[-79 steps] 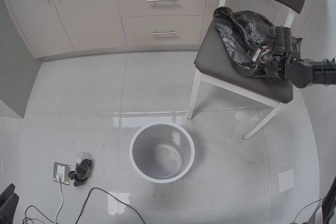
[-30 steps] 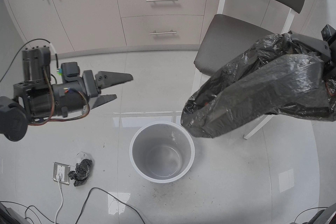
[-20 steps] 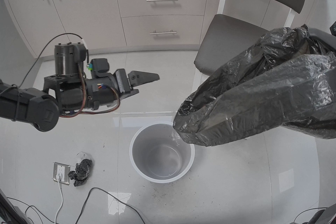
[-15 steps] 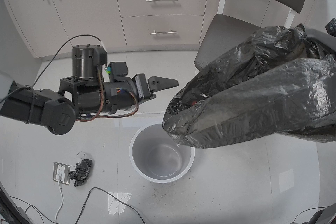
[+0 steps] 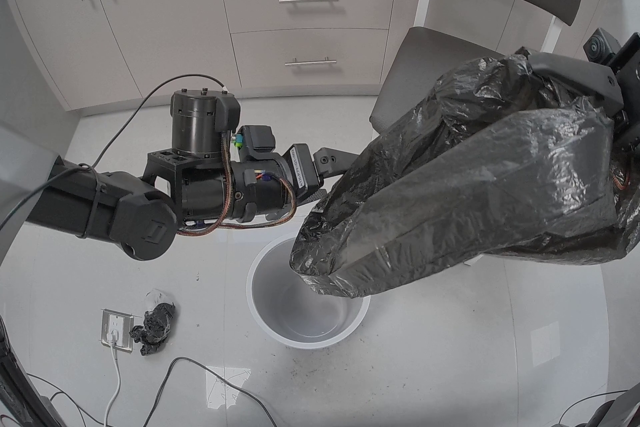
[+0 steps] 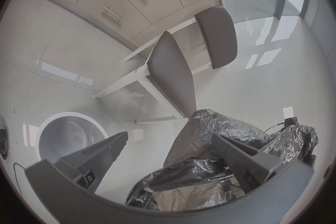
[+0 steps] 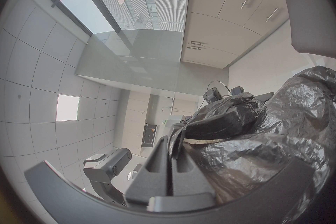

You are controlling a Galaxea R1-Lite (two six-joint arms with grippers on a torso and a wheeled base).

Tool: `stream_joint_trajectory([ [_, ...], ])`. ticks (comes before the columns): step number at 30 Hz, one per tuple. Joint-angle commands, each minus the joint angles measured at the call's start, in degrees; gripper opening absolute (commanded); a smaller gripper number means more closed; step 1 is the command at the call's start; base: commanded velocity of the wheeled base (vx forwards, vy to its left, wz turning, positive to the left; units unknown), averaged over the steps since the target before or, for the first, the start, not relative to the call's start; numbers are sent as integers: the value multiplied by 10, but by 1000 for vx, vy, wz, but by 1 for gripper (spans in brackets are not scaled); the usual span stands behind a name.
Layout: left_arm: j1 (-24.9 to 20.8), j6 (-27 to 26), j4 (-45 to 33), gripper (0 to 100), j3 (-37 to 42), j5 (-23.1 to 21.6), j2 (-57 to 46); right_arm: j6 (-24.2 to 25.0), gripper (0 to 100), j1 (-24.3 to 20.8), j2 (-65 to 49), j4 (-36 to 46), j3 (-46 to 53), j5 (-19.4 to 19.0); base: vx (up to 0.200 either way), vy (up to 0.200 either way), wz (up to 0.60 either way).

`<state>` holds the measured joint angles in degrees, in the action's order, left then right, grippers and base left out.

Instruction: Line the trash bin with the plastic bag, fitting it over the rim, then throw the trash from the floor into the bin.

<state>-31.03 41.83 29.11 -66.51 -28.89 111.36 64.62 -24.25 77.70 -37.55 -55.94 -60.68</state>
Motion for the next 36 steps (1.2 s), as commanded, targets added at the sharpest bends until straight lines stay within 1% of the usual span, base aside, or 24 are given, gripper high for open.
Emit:
stream_joint_trajectory([
  [1, -8, 0, -5, 100, 10, 12, -11, 0, 0, 8, 9, -1, -6, 0, 0, 0, 0],
  [4, -25, 1, -7, 100, 29, 51, -28, -1, 0, 26, 10, -1, -16, 0, 0, 0, 0],
  [8, -28, -6, -8, 100, 51, 50, -41, -1, 0, 44, 10, -1, -27, 0, 0, 0, 0],
  [13, -30, -5, -9, 100, 61, 50, -40, -1, 0, 45, 9, -1, -28, 0, 0, 0, 0],
  [19, -48, -6, -6, 100, 88, 51, -46, -1, 0, 62, 9, -1, -36, 0, 0, 0, 0],
  [24, -58, -6, -5, 100, 92, 52, -46, -2, 0, 65, 9, -1, -35, 0, 0, 0, 0],
  [33, -57, -6, 1, 100, 79, 53, -27, -2, 0, 67, 9, -1, -33, 0, 0, 0, 0],
  [34, -57, -6, 2, 0, 78, 53, -27, -2, 0, 66, 9, -1, -30, 0, 0, 0, 0],
  [36, -57, -6, 2, 0, 76, 52, -27, -2, 0, 65, 9, -1, -29, 0, 0, 0, 0],
])
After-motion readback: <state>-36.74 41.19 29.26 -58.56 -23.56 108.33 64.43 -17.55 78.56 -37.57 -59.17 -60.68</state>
